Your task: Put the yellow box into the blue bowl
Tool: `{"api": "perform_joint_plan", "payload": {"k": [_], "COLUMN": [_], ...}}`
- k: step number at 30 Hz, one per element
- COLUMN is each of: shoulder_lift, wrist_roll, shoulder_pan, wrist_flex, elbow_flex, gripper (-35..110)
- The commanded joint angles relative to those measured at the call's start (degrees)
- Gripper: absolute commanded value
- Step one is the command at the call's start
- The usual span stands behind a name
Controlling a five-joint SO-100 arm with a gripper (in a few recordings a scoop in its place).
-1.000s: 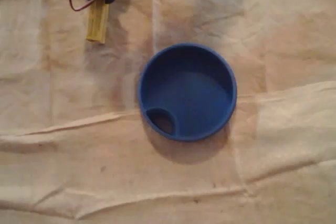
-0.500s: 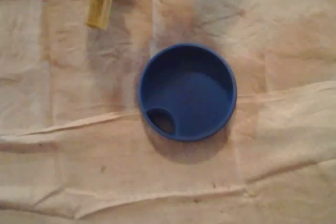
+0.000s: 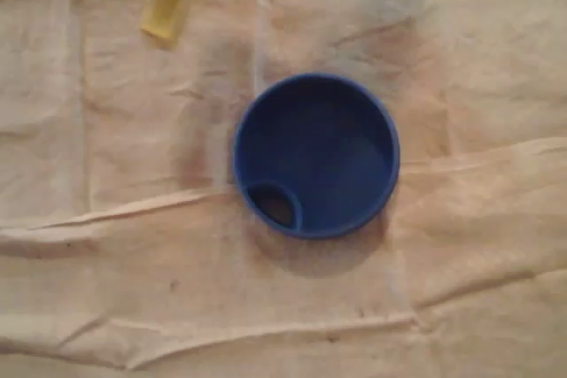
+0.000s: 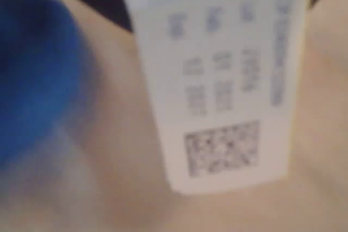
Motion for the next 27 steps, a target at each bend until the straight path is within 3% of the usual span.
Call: {"api": "perform_joint_plan", "payload": {"k": [1,13,27], "shoulder_lift": [7.4,6.9,-0.7], "wrist_roll": [12.7,38.3,50.0], "shoulder_pan": [-6.7,-21.7,-24.1], "wrist_flex": [-0.5,-1.1,-14.2], "elbow_flex": [-4.2,-4.1,-4.0], "gripper": [0,0,0]}}
